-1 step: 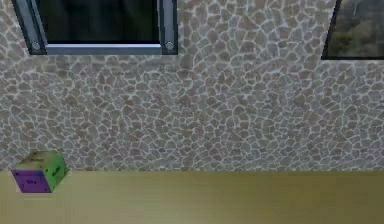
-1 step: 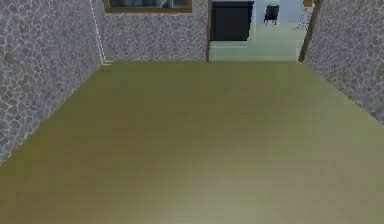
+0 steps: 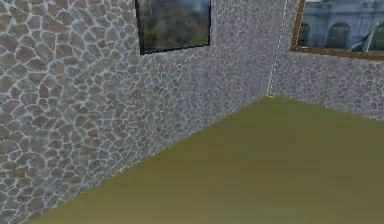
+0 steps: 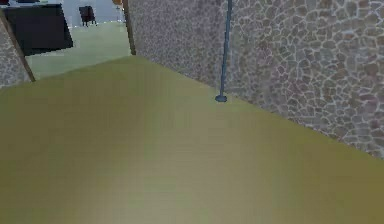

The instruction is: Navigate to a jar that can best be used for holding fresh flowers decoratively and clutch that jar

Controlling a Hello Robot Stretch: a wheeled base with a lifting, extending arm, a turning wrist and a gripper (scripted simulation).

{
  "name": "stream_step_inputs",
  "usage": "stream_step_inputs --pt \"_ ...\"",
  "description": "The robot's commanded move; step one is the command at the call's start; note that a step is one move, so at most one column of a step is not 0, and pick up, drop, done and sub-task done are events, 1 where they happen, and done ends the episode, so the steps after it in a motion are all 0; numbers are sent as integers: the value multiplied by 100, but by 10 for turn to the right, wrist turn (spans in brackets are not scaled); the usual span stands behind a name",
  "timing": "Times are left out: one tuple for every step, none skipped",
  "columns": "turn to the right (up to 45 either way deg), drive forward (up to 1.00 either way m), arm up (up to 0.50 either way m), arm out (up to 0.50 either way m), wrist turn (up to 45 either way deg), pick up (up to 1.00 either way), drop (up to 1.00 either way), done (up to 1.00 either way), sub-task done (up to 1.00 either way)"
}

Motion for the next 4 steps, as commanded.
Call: stream_step_inputs --pt "450 0 0 0 0 0 0 0 0" --pt "150 0 0 0 0 0 0 0 0" --pt "0 100 0 0 0 0 0 0 0" --pt "0 100 0 0 0 0 0 0 0"
